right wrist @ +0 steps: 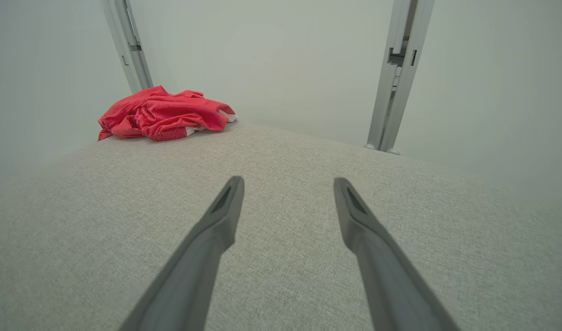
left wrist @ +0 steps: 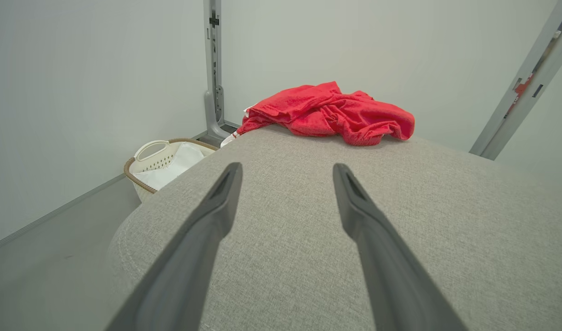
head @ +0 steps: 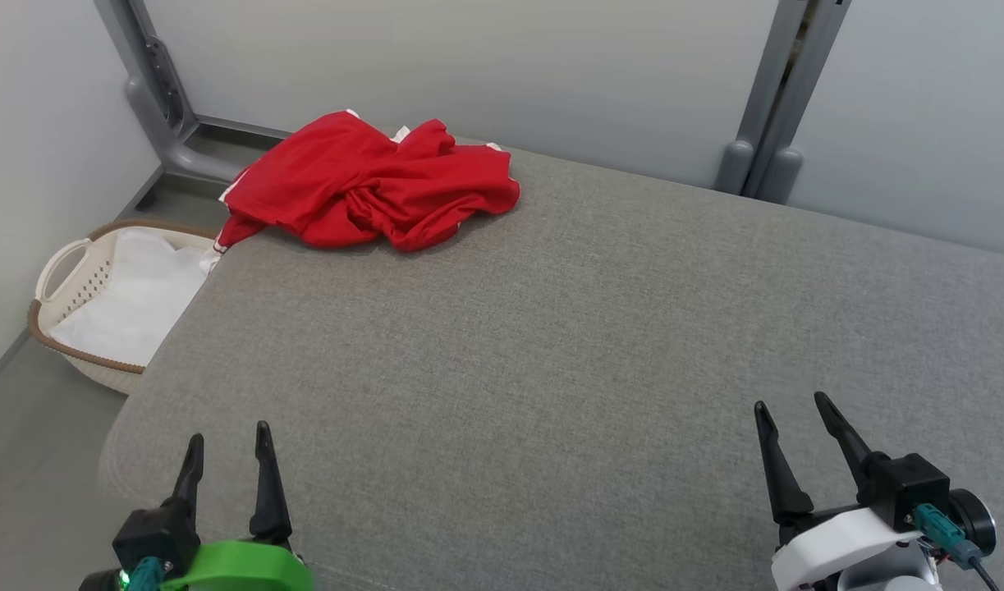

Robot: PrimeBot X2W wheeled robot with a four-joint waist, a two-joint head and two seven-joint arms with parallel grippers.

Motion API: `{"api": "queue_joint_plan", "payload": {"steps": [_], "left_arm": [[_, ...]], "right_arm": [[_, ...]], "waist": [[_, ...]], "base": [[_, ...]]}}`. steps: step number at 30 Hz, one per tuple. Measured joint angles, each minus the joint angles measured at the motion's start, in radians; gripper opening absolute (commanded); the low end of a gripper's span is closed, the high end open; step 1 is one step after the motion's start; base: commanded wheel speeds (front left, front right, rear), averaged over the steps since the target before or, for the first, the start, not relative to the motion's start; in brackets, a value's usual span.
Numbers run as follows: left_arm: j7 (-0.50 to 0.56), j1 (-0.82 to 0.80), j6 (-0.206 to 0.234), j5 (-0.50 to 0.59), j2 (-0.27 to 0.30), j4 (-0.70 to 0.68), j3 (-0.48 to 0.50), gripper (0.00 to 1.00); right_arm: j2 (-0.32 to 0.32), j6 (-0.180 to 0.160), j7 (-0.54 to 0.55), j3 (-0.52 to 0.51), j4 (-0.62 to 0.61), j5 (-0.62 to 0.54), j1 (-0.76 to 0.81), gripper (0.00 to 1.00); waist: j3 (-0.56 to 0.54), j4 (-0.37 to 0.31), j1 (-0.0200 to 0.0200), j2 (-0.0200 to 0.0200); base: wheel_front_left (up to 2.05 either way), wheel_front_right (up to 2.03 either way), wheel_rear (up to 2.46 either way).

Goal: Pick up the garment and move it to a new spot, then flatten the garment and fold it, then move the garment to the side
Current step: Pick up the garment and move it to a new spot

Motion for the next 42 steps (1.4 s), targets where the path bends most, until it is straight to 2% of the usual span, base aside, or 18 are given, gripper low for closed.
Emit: {"api": "queue_joint_plan", "payload": {"steps": [4,8,14,18,22,24,32,42], "left_arm": [[0.000,-0.037,-0.007,0.024,0.005,-0.041,0.027,1.00],[0.000,-0.139,-0.037,0.003,0.034,-0.093,0.075,1.00],[0.036,-0.436,-0.073,-0.024,0.143,-0.115,0.077,1.00],[0.108,-0.646,-0.086,-0.068,0.206,-0.082,0.062,1.00],[0.153,-0.838,-0.091,-0.075,0.284,0.032,0.035,1.00],[0.178,-0.909,-0.093,-0.100,0.306,0.099,0.019,1.00],[0.255,-1.046,-0.095,-0.244,0.399,0.328,-0.219,1.00],[0.282,-1.154,-0.095,-0.369,0.431,0.493,-0.481,1.00]], "right_arm": [[0.000,0.000,0.000,-0.012,-0.003,-0.011,0.000,1.00],[0.000,0.000,0.000,-0.020,-0.013,-0.030,-0.009,1.00],[0.000,0.000,0.000,-0.013,-0.027,-0.078,-0.055,1.00],[0.000,0.000,0.000,-0.011,-0.043,-0.115,-0.099,1.00],[0.000,0.000,0.000,-0.001,-0.067,-0.153,-0.145,1.00],[0.000,0.000,0.000,0.003,-0.083,-0.166,-0.165,1.00],[0.000,0.000,0.000,0.016,-0.136,-0.209,-0.215,1.00],[-0.001,0.000,0.000,0.028,-0.194,-0.229,-0.242,1.00]], "waist": [[0.010,-0.012,0.0000,0.0000],[0.033,-0.020,0.0000,0.0000],[0.089,-0.037,0.0000,0.0000],[0.142,-0.058,0.0000,0.0000],[0.206,-0.088,0.0000,0.0000],[0.239,-0.104,0.0000,0.0000],[0.381,-0.184,0.0001,0.0001],[0.535,-0.268,0.0001,0.0000]], "base": [[0.00,0.00,0.00],[0.00,0.00,0.00],[0.00,0.00,0.00],[0.00,0.00,0.00],[0.00,0.00,0.00],[0.00,0.00,0.00],[0.00,0.00,0.00],[0.00,0.00,0.00]]}}
